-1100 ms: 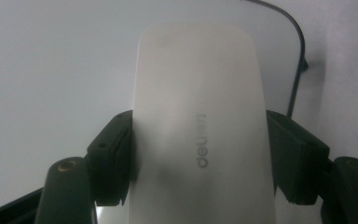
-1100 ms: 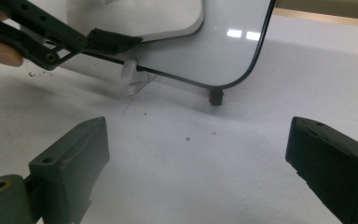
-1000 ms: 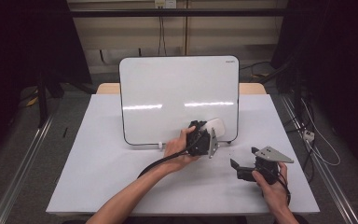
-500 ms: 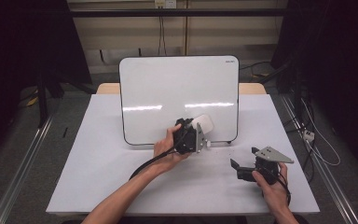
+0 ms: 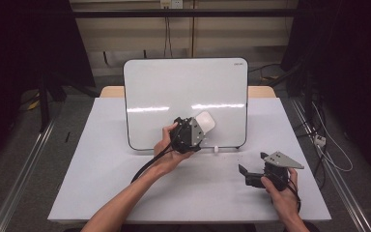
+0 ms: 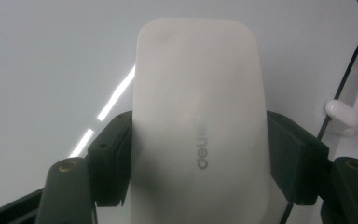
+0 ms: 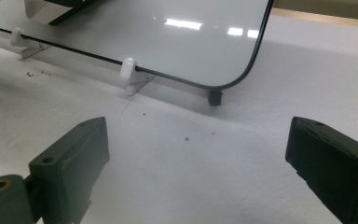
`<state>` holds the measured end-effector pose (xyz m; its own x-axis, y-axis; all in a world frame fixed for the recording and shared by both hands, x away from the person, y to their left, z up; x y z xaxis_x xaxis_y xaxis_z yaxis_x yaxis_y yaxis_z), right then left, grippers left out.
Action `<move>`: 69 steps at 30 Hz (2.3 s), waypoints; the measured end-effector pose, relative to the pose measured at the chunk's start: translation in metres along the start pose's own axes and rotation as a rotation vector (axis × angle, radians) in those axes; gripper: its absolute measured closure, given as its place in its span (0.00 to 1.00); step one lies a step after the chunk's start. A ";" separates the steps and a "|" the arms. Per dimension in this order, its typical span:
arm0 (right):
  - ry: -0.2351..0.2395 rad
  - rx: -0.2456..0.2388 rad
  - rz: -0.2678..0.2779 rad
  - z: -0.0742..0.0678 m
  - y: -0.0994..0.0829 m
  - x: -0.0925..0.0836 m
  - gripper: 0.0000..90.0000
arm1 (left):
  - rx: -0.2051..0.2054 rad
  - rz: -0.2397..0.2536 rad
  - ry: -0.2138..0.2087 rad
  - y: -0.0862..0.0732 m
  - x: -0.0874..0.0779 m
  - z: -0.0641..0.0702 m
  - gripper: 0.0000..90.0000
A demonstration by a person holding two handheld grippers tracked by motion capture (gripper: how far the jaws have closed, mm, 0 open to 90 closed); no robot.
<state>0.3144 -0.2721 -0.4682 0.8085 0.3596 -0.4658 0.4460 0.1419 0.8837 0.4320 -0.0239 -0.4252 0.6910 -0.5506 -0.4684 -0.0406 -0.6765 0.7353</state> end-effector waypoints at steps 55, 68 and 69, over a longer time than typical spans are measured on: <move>0.007 0.004 -0.007 -0.002 0.001 0.005 0.07 | -0.290 0.085 0.188 -0.043 -0.103 -0.073 0.34; 0.012 -0.001 -0.005 -0.002 0.000 0.005 0.07 | -0.339 0.054 0.245 -0.067 -0.115 -0.080 0.35; 0.012 0.003 -0.006 -0.002 0.000 0.005 0.07 | -0.336 0.046 0.259 -0.069 -0.115 -0.080 0.34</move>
<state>0.3178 -0.2688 -0.4703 0.8009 0.3701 -0.4707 0.4523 0.1412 0.8806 0.4130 0.1256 -0.3831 0.8539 -0.4068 -0.3245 0.1320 -0.4339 0.8912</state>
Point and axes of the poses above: each handheld gripper's, and its own axes: x roughly forward along the jaws, y roughly out of its top, z roughly to its right, the point moved 3 cm from there along x, roughly forward along the jaws, and after that the axes turned 1 degree about z, right-handed, at the moved point
